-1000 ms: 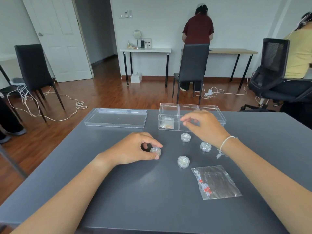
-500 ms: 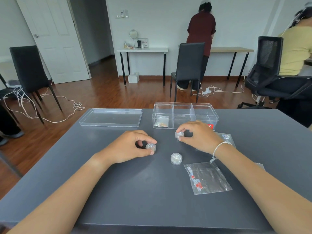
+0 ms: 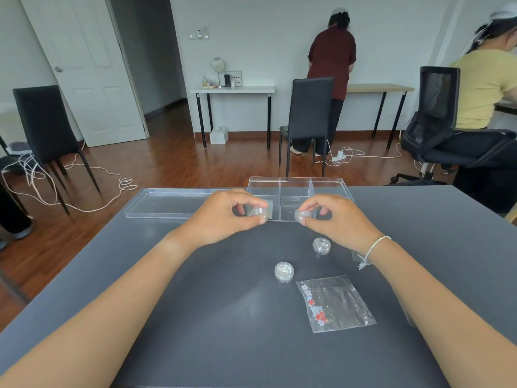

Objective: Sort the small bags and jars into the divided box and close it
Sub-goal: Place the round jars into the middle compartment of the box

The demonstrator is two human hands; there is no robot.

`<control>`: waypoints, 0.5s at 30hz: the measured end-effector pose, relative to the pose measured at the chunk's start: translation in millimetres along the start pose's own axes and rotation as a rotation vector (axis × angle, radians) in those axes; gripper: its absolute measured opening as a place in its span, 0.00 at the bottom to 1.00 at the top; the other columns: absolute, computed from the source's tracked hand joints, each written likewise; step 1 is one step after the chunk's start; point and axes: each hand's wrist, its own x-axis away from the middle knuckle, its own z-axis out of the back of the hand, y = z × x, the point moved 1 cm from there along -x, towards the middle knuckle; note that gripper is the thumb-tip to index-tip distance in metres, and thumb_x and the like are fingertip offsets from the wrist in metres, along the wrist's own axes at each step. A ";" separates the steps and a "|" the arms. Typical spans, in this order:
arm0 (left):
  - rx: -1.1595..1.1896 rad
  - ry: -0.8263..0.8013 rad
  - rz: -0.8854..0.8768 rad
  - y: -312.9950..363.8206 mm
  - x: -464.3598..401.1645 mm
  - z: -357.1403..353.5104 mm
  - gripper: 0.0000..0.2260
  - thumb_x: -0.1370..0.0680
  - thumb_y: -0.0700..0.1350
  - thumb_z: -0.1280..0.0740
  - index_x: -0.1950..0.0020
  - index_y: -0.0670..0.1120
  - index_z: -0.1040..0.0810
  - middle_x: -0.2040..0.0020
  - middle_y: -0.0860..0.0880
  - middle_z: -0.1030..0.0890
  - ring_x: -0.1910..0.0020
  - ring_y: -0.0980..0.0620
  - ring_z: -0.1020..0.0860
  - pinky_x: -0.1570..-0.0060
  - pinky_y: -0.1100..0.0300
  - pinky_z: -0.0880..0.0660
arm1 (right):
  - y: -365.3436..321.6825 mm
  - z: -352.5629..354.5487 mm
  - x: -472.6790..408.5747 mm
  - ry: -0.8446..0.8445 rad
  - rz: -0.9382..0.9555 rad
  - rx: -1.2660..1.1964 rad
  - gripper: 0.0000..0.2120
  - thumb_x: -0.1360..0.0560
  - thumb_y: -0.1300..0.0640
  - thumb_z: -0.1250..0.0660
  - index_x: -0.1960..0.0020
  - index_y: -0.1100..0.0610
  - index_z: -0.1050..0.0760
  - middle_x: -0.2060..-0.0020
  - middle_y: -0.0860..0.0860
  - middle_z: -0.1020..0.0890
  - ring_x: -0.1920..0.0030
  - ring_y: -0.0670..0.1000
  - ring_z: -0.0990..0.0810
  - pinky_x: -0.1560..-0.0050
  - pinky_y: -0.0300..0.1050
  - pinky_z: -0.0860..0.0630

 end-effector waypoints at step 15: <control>-0.199 -0.131 0.078 3.9 -114.7 -31.1 0.08 0.30 0.49 0.29 0.52 0.50 0.18 0.48 0.51 0.17 0.48 0.55 0.22 0.45 0.62 0.28 | 20.0 29.1 -7.8 0.269 -0.020 -0.090 0.09 0.30 0.54 0.31 0.60 0.40 0.27 0.58 0.34 0.24 0.55 0.46 0.29 0.57 0.31 0.35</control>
